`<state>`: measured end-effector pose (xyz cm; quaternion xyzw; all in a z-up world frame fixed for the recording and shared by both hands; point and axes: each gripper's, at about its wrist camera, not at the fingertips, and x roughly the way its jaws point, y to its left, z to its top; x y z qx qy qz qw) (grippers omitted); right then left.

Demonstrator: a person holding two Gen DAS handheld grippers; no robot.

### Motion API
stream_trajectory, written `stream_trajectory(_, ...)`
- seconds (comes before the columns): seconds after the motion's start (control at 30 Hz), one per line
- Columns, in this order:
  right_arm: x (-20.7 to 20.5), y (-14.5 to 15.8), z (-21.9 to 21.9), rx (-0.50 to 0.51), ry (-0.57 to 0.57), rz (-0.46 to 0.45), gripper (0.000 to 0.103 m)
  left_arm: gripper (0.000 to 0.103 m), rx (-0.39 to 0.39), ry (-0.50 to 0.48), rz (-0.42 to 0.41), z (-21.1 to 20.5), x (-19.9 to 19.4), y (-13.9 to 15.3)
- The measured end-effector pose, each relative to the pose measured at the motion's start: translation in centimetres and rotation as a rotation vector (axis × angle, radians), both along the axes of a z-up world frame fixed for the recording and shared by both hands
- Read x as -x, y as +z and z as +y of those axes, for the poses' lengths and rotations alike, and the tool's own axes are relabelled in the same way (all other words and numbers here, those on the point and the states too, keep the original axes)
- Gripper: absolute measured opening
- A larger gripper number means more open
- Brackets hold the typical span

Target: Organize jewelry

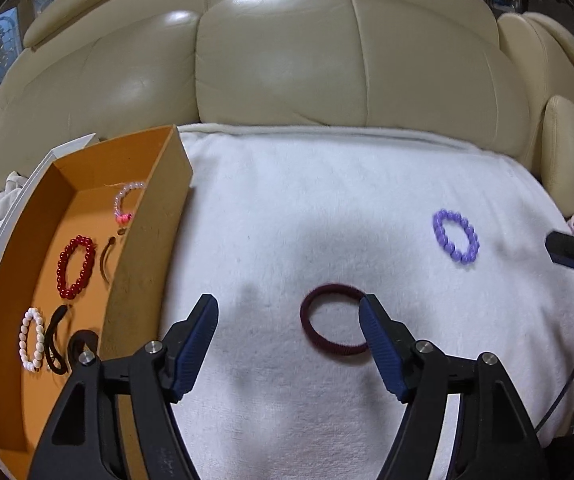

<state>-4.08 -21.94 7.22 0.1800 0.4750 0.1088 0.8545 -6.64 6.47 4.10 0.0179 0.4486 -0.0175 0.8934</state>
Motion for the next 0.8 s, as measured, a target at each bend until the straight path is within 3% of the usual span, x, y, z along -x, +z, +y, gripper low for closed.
stream_trajectory(0.13, -1.1, -0.4, 0.0, -0.026, -0.007, 0.016, 0.046, 0.073, -0.05, -0.021, -0.029, -1.2, 0.1, 0.5)
stream_trajectory(0.43, -2.0, -0.3, 2.5, 0.059, 0.059, -0.014, 0.046, 0.077, -0.161, -0.017, -0.093, -3.4, 0.0, 1.5)
stream_trajectory(0.8, -2.1, -0.4, 2.9, 0.097, 0.089, -0.047, 0.046, 0.078, -0.15, -0.01, -0.098, -3.5, 0.1, 1.6)
